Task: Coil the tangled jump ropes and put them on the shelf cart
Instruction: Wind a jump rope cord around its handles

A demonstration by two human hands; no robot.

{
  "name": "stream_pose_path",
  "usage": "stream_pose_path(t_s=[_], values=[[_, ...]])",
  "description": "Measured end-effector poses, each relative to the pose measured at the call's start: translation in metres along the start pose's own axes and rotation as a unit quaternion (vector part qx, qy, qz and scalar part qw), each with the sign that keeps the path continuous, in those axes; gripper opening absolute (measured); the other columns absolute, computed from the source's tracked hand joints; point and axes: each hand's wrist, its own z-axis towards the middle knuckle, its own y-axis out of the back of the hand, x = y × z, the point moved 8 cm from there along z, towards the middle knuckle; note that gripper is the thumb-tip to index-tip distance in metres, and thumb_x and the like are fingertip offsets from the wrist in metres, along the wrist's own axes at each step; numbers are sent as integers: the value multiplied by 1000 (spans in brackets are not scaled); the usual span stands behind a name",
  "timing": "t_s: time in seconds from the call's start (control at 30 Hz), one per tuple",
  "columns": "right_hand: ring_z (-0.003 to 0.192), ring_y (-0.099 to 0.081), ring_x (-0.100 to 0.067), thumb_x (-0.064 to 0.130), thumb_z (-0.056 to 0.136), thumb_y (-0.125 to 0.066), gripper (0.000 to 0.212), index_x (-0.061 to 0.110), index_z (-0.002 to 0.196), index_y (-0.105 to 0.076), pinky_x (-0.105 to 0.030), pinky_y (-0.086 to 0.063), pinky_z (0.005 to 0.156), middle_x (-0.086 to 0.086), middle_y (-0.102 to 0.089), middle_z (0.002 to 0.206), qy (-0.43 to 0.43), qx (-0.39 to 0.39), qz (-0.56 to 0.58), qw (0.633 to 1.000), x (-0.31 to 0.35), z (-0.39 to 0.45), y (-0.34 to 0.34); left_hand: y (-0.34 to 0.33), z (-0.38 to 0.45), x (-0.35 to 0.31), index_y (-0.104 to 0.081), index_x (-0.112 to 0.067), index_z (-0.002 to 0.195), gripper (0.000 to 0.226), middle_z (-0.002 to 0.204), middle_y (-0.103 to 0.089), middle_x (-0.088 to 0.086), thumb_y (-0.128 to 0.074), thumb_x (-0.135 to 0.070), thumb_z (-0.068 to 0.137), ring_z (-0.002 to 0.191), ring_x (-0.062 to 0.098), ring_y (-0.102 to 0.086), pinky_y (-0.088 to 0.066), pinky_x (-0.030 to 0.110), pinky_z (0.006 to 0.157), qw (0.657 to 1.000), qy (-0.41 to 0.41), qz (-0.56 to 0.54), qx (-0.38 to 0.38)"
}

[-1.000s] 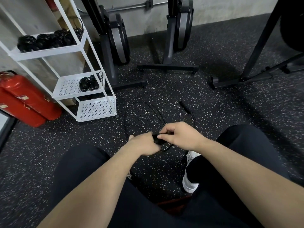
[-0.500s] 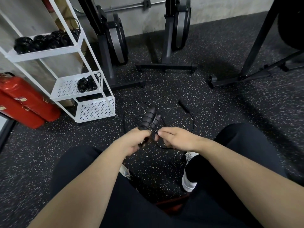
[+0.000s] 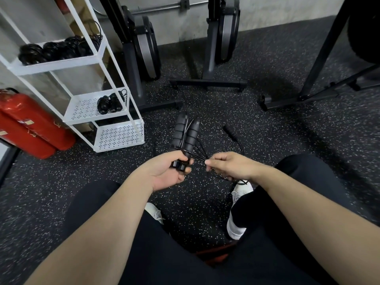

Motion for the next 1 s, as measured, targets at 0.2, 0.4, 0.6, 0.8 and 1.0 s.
stream_pose_path(t_s=[0.2, 0.4, 0.6, 0.8, 1.0], values=[[54, -32, -11, 63, 86, -62, 41, 22, 84, -69, -24, -33, 51, 4, -36, 61, 14, 52, 71, 996, 7, 0, -10, -22, -11, -13, -52, -7, 103, 35, 84, -59, 8, -66, -15, 71, 65, 16, -47, -33, 28, 61, 992, -52, -89, 74], [50, -34, -10, 70, 77, -63, 48, 23, 68, -61, -22, -30, 50, 7, -40, 54, 6, 33, 32, 999, 6, -1, -3, -29, -20, -9, -60, -6, 104, 35, 85, -60, 9, -72, -25, 77, 65, 18, -47, -34, 33, 69, 990, -44, -22, 132], [40, -34, -4, 71, 70, -69, 52, 24, 58, -49, -18, -29, 47, 15, -41, 46, -23, -14, -33, 999, -2, 2, 11, -35, -25, -6, -67, -3, 108, 48, 88, -64, 11, -86, -31, 74, 71, 19, -53, -38, 33, 74, 983, -43, 80, 161], [53, -34, -11, 68, 66, -78, 57, 23, 55, -44, -29, -29, 58, 1, -38, 58, -18, -12, -47, 999, -15, 8, 14, -38, -26, -5, -62, -8, 118, 50, 83, -68, 9, -53, -53, 99, 70, 18, -56, -46, 29, 77, 975, -39, 198, 96], [52, -34, -10, 58, 74, -74, 41, 22, 65, -56, -21, -31, 52, 6, -41, 57, 1, 35, 1, 999, -4, 2, 7, -38, -27, -14, -56, -11, 124, 51, 72, -63, 11, -43, -52, 96, 62, 20, -52, -44, 30, 66, 978, -52, 176, 96]])
